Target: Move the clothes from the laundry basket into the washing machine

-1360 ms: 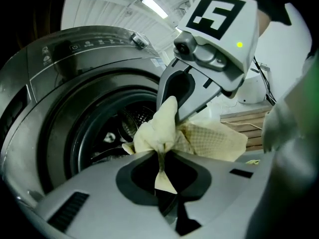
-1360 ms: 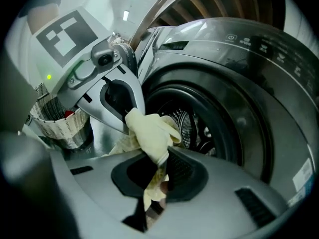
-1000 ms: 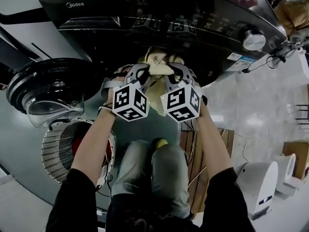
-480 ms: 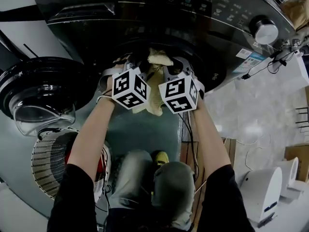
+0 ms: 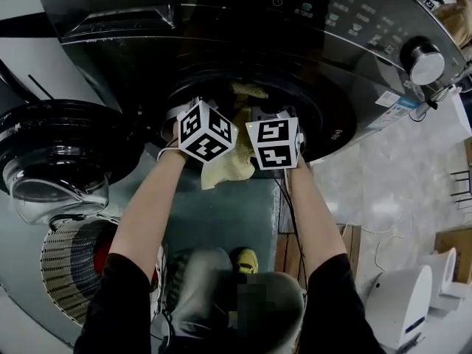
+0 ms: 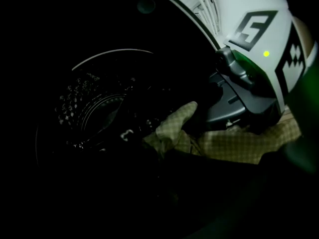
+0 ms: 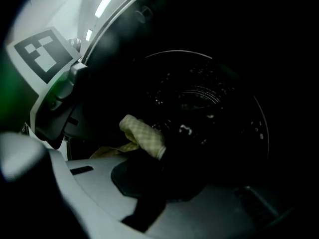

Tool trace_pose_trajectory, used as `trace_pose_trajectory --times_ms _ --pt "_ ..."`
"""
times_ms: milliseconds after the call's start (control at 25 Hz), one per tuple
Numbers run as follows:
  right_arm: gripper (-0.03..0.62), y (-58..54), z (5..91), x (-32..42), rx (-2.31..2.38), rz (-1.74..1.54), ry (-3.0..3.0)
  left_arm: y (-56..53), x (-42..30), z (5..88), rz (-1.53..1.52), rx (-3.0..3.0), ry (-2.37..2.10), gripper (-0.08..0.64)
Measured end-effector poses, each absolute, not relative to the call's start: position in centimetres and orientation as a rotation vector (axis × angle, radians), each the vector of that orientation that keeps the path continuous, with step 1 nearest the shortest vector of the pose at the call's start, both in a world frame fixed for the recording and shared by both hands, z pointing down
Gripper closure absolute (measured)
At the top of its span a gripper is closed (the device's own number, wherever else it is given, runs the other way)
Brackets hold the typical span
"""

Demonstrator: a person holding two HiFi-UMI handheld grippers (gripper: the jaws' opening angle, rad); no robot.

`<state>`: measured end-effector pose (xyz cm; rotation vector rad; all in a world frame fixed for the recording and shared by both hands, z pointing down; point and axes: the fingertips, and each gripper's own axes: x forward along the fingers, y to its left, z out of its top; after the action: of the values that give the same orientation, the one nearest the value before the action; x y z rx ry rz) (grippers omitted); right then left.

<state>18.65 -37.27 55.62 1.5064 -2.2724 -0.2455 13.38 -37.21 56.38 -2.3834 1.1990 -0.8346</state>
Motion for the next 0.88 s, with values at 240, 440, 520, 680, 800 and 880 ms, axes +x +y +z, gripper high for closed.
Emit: trace_pose_trajectory --times_ms 240,440,520,680,800,880 --pt "0.552 -39.3 53.7 18.9 1.618 -0.331 -2.267 -39.2 13.4 54.6 -0.738 -2.362 1.263 0.518" --pt "0.548 -41.7 51.9 18.4 1.695 -0.341 -2.325 -41.7 12.6 53.1 -0.566 -2.402 1.42 0.517" --pt "0.523 -42.7 54.4 18.5 1.63 -0.199 -2.333 -42.6 12.3 56.0 -0.642 -2.518 1.459 0.511" --pt "0.463 -43.1 58.8 20.8 1.674 0.147 -2.335 -43.2 10.4 60.4 -0.751 -2.632 1.618 0.468" --pt "0.403 -43.1 58.5 21.3 1.707 0.23 -2.385 -43.4 9.5 60.3 -0.705 -2.667 1.675 0.431" --pt "0.393 -42.8 58.7 21.2 1.692 0.219 -2.38 -43.2 9.4 60.1 -0.688 -2.682 1.672 0.391"
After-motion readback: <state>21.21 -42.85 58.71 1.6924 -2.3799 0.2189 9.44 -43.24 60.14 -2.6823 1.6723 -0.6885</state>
